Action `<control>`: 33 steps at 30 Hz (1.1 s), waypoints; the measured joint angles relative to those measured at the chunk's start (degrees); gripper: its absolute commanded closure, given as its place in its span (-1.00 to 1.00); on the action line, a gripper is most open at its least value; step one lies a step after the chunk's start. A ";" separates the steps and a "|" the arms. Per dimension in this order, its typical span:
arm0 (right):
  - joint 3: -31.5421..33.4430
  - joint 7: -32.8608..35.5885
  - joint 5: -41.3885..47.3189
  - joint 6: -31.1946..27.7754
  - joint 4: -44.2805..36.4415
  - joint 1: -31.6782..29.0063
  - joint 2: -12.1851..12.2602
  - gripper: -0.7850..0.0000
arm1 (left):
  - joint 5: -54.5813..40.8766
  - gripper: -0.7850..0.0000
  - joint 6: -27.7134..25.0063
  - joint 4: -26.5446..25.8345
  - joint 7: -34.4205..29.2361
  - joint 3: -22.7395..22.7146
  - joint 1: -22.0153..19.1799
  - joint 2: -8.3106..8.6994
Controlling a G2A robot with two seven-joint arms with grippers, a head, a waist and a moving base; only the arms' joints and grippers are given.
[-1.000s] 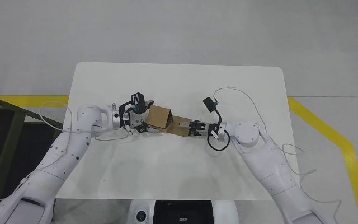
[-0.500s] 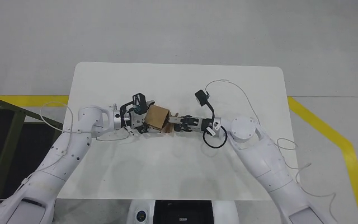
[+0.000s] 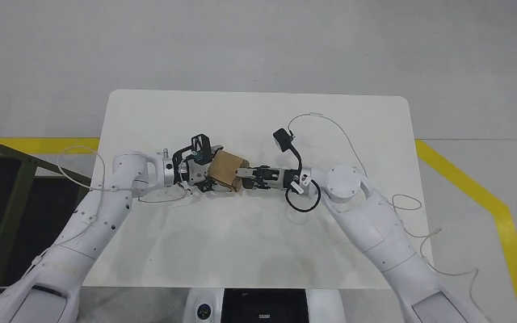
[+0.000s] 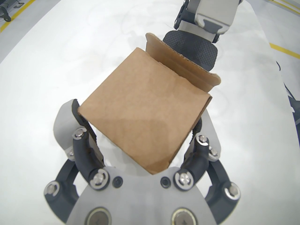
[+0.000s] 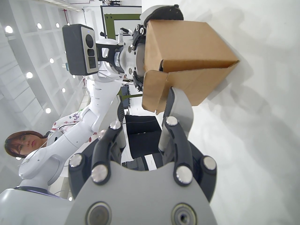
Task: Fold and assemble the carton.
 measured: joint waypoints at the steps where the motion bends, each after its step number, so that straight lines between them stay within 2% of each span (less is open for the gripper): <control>1: -0.05 -0.03 -0.11 -0.10 0.32 0.09 -0.02 0.23 | 0.03 -1.00 -0.07 0.08 -0.05 -0.02 -0.01 -0.03; 5: -0.19 -0.08 -0.71 -0.06 0.87 0.28 -0.06 0.26 | 0.14 -1.00 -0.11 0.27 -0.15 -0.10 -0.10 -0.09; 10: -0.12 -0.16 -1.73 0.17 1.13 0.30 0.01 0.44 | 0.21 -1.00 -0.10 0.36 0.01 -0.09 -0.12 -0.11; 15: -0.06 -0.30 -2.12 0.27 0.94 0.18 0.04 0.41 | 0.31 -1.00 -0.10 0.28 0.13 0.04 -0.07 -0.08; 27: -1.00 -0.40 -2.52 0.45 1.57 0.64 -0.32 0.55 | 0.54 -1.00 -0.10 -0.01 0.51 -0.13 0.41 0.40; 33: -1.45 -0.68 -3.89 0.57 1.80 1.31 -0.45 0.52 | 0.57 -1.00 -0.10 -0.41 0.57 -0.22 0.55 0.70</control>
